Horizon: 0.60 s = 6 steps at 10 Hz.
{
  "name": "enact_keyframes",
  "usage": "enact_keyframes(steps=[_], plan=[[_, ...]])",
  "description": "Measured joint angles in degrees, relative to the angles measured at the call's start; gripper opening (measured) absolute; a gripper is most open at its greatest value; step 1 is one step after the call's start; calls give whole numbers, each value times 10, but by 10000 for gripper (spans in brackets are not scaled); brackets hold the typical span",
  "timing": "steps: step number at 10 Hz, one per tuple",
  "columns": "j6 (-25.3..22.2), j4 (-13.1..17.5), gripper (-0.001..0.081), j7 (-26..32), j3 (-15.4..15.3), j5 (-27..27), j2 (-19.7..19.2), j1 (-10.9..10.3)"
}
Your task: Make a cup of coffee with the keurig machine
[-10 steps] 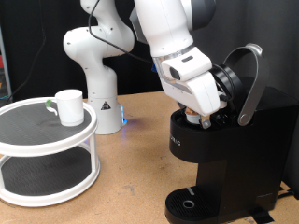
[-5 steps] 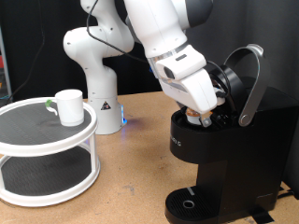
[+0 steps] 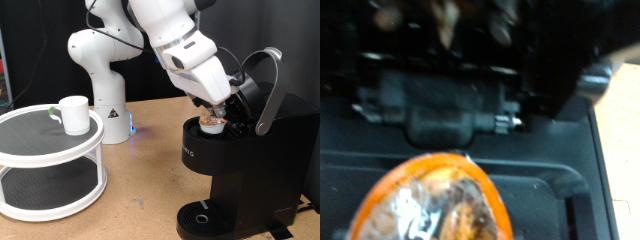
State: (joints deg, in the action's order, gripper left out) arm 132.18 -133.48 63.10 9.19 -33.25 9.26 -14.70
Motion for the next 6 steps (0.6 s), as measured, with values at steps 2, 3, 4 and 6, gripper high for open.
enact_keyframes(steps=[2,3,4,6], plan=[[-26,0,808,-2,0,23,8,1],[-36,0,808,-3,0,35,9,1],[-47,-1,808,-4,0,47,9,2],[-62,-3,808,-5,0,59,9,2]])
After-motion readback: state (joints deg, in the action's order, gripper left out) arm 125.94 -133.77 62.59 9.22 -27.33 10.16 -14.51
